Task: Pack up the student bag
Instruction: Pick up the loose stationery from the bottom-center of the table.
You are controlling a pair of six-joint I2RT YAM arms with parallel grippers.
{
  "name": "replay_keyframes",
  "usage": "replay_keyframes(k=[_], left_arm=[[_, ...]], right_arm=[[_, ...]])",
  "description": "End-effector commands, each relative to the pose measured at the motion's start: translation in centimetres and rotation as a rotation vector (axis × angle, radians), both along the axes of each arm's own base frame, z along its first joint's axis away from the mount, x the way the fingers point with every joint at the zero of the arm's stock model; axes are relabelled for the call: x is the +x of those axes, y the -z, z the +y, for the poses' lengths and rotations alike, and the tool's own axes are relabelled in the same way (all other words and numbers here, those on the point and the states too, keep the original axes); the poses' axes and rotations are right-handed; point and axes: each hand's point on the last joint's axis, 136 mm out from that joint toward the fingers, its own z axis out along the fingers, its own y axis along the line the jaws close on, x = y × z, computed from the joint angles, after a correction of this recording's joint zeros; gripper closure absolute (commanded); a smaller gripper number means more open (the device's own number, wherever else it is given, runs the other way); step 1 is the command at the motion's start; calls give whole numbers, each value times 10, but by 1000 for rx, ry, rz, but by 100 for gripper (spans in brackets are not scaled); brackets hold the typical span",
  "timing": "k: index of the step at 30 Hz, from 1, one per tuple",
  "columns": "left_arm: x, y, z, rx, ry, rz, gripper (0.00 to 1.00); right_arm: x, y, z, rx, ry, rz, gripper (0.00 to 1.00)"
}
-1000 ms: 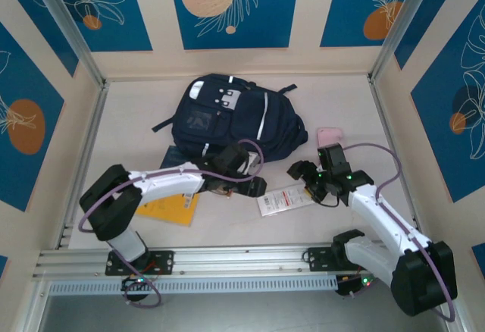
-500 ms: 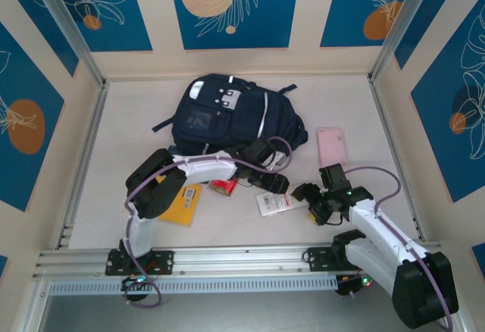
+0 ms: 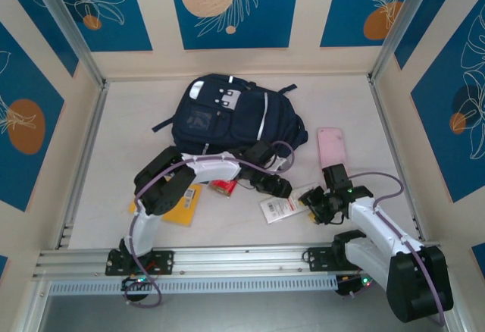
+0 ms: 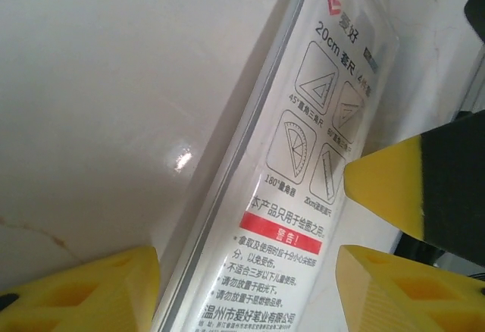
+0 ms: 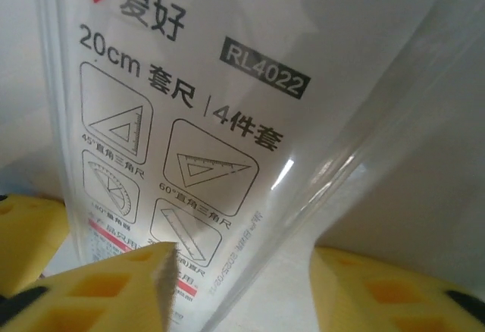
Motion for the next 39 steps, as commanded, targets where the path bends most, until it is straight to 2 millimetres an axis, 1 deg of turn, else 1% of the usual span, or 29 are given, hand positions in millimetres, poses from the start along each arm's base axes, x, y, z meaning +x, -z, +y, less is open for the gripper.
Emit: replay_keyframes(k=[1, 2, 5, 10, 16, 18, 20, 23, 24, 25, 27, 30, 32, 36, 39], left_arm=[[-26, 7, -6, -37, 54, 127, 38], [-28, 8, -6, -46, 57, 142, 39], [-34, 8, -11, -88, 70, 203, 40], [-39, 13, -21, -145, 62, 307, 45], [-38, 15, -25, -168, 52, 341, 58], [-39, 15, -26, -172, 55, 345, 65], [-38, 17, -26, -167, 52, 342, 74], [-37, 21, -23, -144, 45, 326, 92], [-37, 21, -23, -141, 42, 323, 96], [-36, 20, -22, -138, 37, 313, 99], [-34, 16, -19, -128, 30, 283, 100], [-30, 0, -13, -114, 29, 210, 100], [-26, -17, -7, -106, 24, 147, 100], [-20, -49, 6, -100, 14, 38, 100], [-18, -73, 17, -91, 19, -53, 100]], right_arm=[[11, 3, 5, 29, -1, -54, 61], [11, 3, 5, 34, -1, -56, 63], [12, 4, 6, 40, -1, -60, 65], [12, 5, 9, 53, -7, -68, 67], [11, 6, 11, 57, -14, -68, 69], [12, 6, 12, 60, -13, -72, 70], [13, 4, 13, 64, -15, -77, 70], [15, 0, 12, 61, -15, -90, 71], [15, -2, 12, 61, -18, -95, 71], [16, -4, 12, 60, -21, -104, 71], [16, -9, 11, 55, -23, -124, 69], [17, -22, 9, 46, -32, -167, 62], [19, -34, 6, 32, -44, -207, 58], [25, -62, 7, 24, -89, -299, 51], [31, -84, 10, 32, -133, -397, 44]])
